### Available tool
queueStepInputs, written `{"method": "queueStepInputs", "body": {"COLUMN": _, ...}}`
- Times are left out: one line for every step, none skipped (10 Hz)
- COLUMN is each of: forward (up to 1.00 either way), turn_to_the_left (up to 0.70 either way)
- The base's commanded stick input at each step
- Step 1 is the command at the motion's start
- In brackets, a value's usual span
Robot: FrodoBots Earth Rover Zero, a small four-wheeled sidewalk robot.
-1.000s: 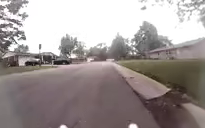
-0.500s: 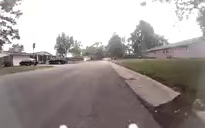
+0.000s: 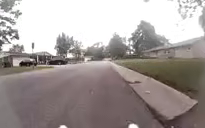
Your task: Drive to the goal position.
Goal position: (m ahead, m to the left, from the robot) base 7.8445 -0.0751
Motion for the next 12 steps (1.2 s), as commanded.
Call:
{"method": "queueStepInputs", "body": {"forward": 0.7, "turn_to_the_left": 0.0}}
{"method": "queueStepInputs", "body": {"forward": 0.7, "turn_to_the_left": 0.0}}
{"method": "queueStepInputs", "body": {"forward": 0.7, "turn_to_the_left": 0.0}}
{"method": "queueStepInputs", "body": {"forward": 0.7, "turn_to_the_left": 0.0}}
{"method": "queueStepInputs", "body": {"forward": 0.7, "turn_to_the_left": 0.0}}
{"method": "queueStepInputs", "body": {"forward": 0.7, "turn_to_the_left": 0.0}}
{"method": "queueStepInputs", "body": {"forward": 0.7, "turn_to_the_left": 0.0}}
{"method": "queueStepInputs", "body": {"forward": 0.7, "turn_to_the_left": 0.0}}
{"method": "queueStepInputs", "body": {"forward": 0.7, "turn_to_the_left": 0.0}}
{"method": "queueStepInputs", "body": {"forward": 0.7, "turn_to_the_left": 0.0}}
{"method": "queueStepInputs", "body": {"forward": 0.7, "turn_to_the_left": 0.0}}
{"method": "queueStepInputs", "body": {"forward": 0.7, "turn_to_the_left": 0.0}}
